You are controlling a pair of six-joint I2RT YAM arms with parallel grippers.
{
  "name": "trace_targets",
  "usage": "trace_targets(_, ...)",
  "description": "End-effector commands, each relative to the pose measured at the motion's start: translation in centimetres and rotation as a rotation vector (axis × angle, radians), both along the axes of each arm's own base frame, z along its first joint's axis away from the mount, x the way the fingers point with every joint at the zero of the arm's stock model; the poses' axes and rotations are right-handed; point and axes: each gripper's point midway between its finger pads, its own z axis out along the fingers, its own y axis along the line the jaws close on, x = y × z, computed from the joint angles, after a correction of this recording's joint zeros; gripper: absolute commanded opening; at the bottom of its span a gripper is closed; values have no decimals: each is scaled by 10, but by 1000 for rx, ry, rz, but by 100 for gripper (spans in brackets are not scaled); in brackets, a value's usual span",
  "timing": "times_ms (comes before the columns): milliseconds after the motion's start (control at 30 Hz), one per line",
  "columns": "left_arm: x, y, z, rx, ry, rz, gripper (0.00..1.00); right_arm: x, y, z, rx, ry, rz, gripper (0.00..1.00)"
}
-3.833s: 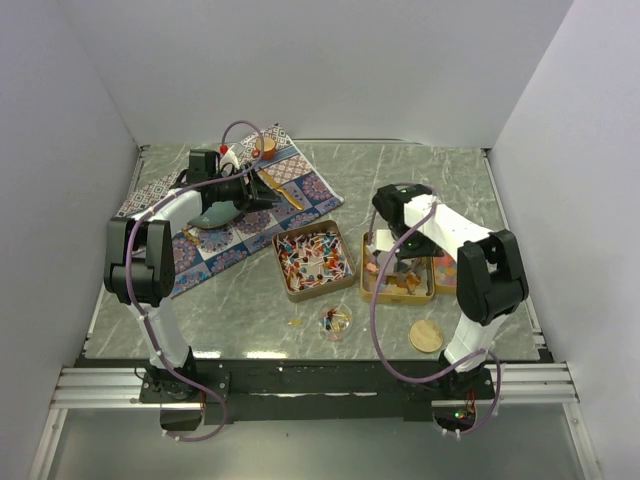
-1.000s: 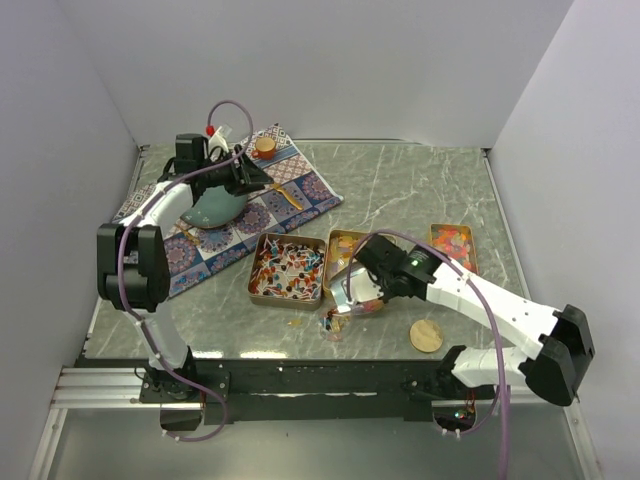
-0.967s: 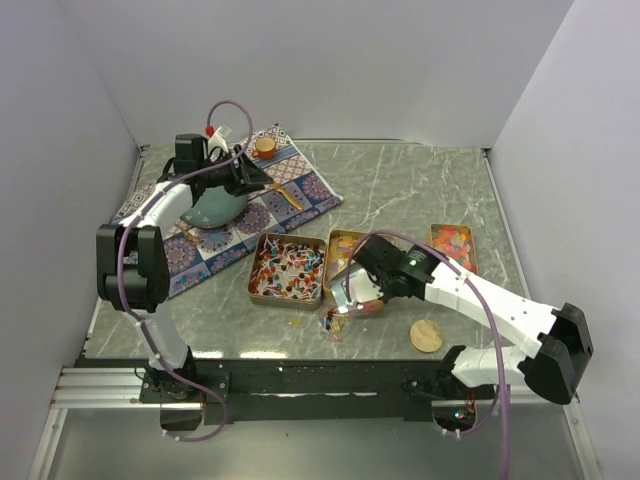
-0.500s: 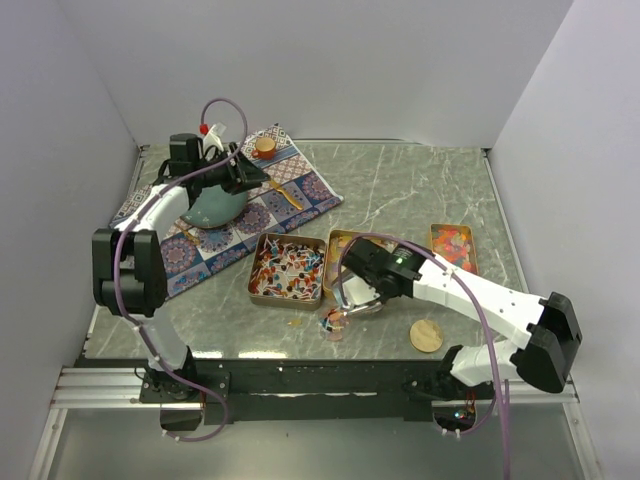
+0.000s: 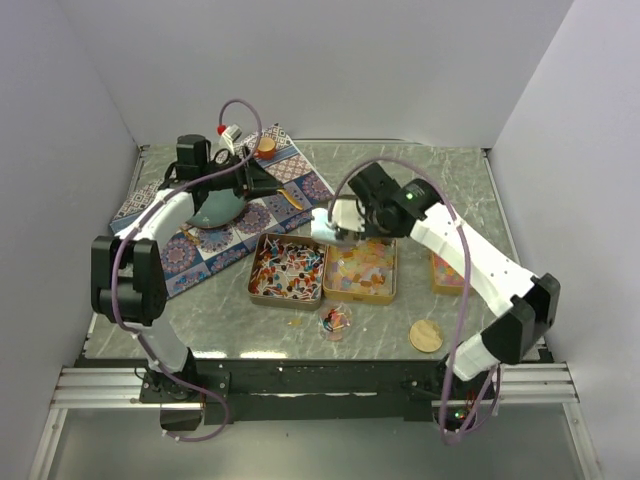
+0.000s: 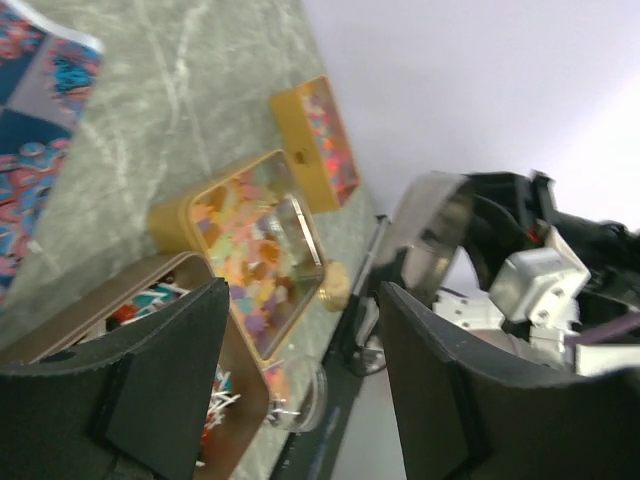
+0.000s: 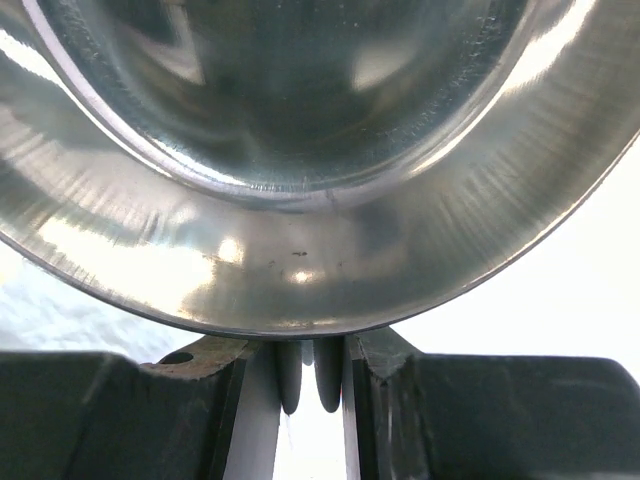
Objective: Pack the candies
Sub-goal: Place the fake candies in the packing bottle, then adjust the spatula.
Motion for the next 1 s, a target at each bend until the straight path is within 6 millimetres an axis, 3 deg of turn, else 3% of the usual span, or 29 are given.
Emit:
trace_targets(0, 3, -17, 31, -68, -28, -88, 68, 22, 39, 6, 239, 11, -92, 0)
trace_targets(167, 8, -34, 28, -49, -25, -127, 69, 43, 61, 6, 343, 52, -138, 0)
trace_targets(333, -1, -51, 25, -66, 8, -193, 68, 62, 70, 4, 358, 39, -150, 0)
trace_targets(533, 1, -55, 11, -66, 48, -203, 63, 73, 84, 16, 442, 19, -162, 0)
trace_targets(667, -10, -58, 15, -147, 33, -322, 45, 66, 96, 11, 494, 72, -141, 0)
trace_targets(700, -15, -58, 19, -184, 101, -351, 29, 65, 98, 9, 507, 82, -145, 0)
trace_targets(733, -18, -58, 28, -211, -28, -407, 18, 66, 98, 8, 521, 90, -157, 2)
trace_targets(767, -23, -57, 21, -227, -2, -453, 5, 65, 99, 7, 549, 104, -179, 9)
trace_targets(800, -27, -55, 28, -251, 67, -465, 1, 63, 103, 8, 605, 137, -182, 20)
trace_targets(833, -30, -54, 30, -250, -25, -487, 1, 66, 97, 14, 646, 141, -211, 35)
trace_targets(867, -29, -54, 26, -246, 17, -493, 1, 66, 96, 17, 682, 154, -239, 41)
trace_targets(900, -28, -53, 21, -230, -23, -516, 1, 65, 94, 18, 701, 168, -246, 59)
trace_targets(967, -25, -53, 22, -225, 22, -520, 1, 63, 84, 16, 694, 189, -260, 61)
